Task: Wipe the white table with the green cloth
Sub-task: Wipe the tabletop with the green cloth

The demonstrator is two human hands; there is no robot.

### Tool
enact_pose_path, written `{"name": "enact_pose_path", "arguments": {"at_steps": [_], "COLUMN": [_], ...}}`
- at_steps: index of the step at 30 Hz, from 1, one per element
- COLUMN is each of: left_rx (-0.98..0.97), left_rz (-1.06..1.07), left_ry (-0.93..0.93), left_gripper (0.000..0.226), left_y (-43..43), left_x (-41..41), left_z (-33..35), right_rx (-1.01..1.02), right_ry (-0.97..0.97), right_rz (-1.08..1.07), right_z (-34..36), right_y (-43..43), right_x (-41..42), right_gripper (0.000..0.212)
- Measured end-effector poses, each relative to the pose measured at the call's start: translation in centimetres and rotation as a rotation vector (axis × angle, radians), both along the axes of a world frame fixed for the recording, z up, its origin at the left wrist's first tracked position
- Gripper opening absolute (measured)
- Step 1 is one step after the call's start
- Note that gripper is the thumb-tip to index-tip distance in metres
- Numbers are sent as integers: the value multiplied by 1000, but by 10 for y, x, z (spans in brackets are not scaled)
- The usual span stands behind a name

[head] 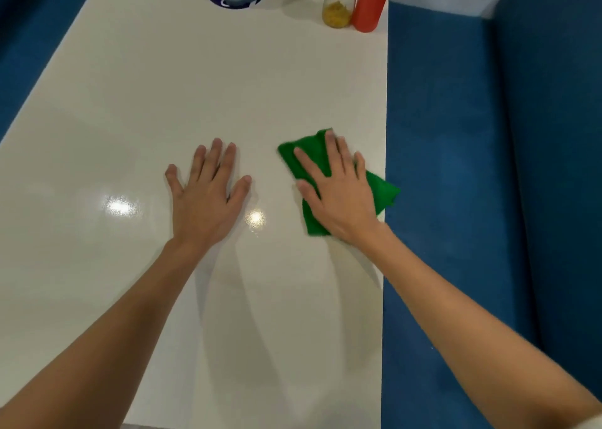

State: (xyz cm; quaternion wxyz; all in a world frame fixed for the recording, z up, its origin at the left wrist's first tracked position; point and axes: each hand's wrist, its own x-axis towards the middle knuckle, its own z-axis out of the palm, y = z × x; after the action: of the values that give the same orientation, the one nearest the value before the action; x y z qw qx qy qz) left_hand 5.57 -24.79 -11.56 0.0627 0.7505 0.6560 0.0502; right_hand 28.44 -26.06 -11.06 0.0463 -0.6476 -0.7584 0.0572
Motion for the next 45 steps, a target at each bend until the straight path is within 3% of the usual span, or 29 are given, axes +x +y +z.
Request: {"name": "enact_pose_path", "arguments": {"at_steps": [3,6,11,15,17,21,25,30,36,41,45], "left_rx": [-6,-9,-8,-42,-47,-20,-35,-49,-25,-22,-16], "left_rz": [-10,-8,-1,-10,-14,12,136,155,165,163,155], "left_ry": [-8,-21,-18,-47,-76,-58,-19,-4,-2,-10,-20], "left_gripper": [61,60,59,58,57,56,56,55,54,54,57], "left_y": [0,-1,-1,1,-3,-30,-61,-78,-78,-78,-79], "left_x": [0,-1,0,0,-2,-14,-43,-65,-63,-65,-68], "left_z": [0,-1,0,3,7,14,16,9,6,4,4], "right_rx": [-42,-62,-53,-44,-43,-12,4,-28,-67,-57,-46], "right_ry": [1,27,34,-15,-8,5,13,42,5,37,9], "right_rz": [196,236,-26,-308,-341,-92,149,-41,-255,46,428], "right_z": [4,7,8,4,2,-1,0,5,6,8,9], "right_y": [-45,-45,23,43,35,-5,-42,-22,43,27,-24], "right_x": [19,53,74,32,-1,-41,-5,56,13,-49,-35], "right_gripper": [52,49,47,53,55,55,51,48,51,49,47]}}
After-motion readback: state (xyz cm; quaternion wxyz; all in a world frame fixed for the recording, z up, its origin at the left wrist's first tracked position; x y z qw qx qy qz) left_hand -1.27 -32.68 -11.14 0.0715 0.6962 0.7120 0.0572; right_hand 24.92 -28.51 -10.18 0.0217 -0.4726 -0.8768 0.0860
